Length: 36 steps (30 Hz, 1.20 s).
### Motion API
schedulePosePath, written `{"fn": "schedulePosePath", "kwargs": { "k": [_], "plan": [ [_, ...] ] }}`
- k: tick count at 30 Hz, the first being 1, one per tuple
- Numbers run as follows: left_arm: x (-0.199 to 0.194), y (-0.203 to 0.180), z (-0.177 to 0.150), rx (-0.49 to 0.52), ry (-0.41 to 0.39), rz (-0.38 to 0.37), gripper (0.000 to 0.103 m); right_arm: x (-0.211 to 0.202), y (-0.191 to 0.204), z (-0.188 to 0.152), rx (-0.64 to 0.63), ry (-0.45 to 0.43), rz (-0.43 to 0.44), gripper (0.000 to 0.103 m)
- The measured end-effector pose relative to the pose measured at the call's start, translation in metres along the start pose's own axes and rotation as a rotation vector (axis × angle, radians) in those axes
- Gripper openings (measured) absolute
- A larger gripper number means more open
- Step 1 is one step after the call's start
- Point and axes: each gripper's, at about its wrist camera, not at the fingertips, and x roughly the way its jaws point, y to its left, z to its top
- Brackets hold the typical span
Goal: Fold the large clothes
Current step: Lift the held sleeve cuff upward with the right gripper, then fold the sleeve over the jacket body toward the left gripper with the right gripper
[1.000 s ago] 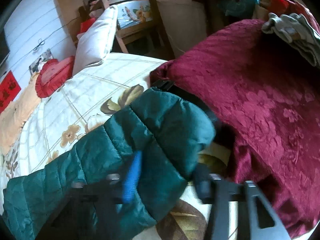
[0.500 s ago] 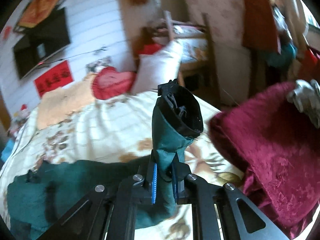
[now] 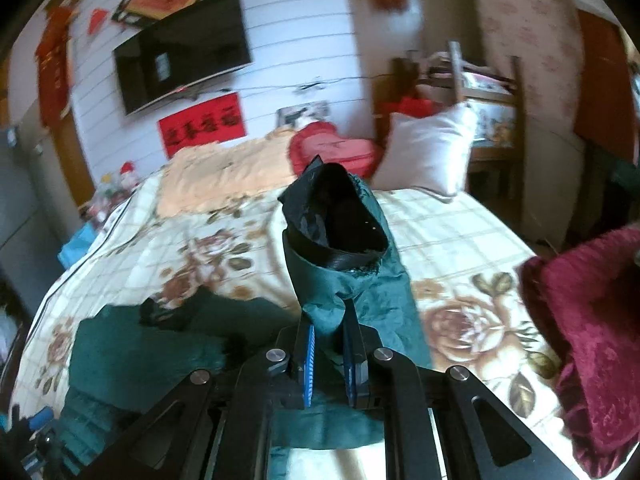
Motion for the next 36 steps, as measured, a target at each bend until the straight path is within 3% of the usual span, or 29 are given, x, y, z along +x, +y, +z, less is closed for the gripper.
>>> {"fn": "schedulePosePath", "kwargs": {
  "k": [11, 21, 29, 32, 34, 36],
  "plan": [
    [-0.003, 0.037, 0.001, -0.046, 0.005, 0.042, 0.063, 0.026, 0.103, -0.009, -0.106, 0.092, 0.156, 0.011],
    [-0.003, 0.062, -0.002, -0.096, 0.009, 0.064, 0.063, 0.066, 0.210, -0.043, -0.179, 0.207, 0.313, 0.011],
    [0.000, 0.075, -0.004, -0.141, 0.015, 0.067, 0.063, 0.092, 0.258, -0.074, -0.167, 0.294, 0.432, 0.011],
    [0.001, 0.076, -0.004, -0.151, 0.019, 0.065, 0.063, 0.114, 0.275, -0.090, -0.167, 0.377, 0.466, 0.011],
    [0.002, 0.076, -0.004, -0.155, 0.027, 0.061, 0.063, 0.129, 0.280, -0.099, -0.154, 0.450, 0.471, 0.017],
    [0.002, 0.078, -0.004, -0.163, 0.034, 0.048, 0.063, 0.136, 0.280, -0.104, -0.127, 0.484, 0.497, 0.035]
  ]
}}
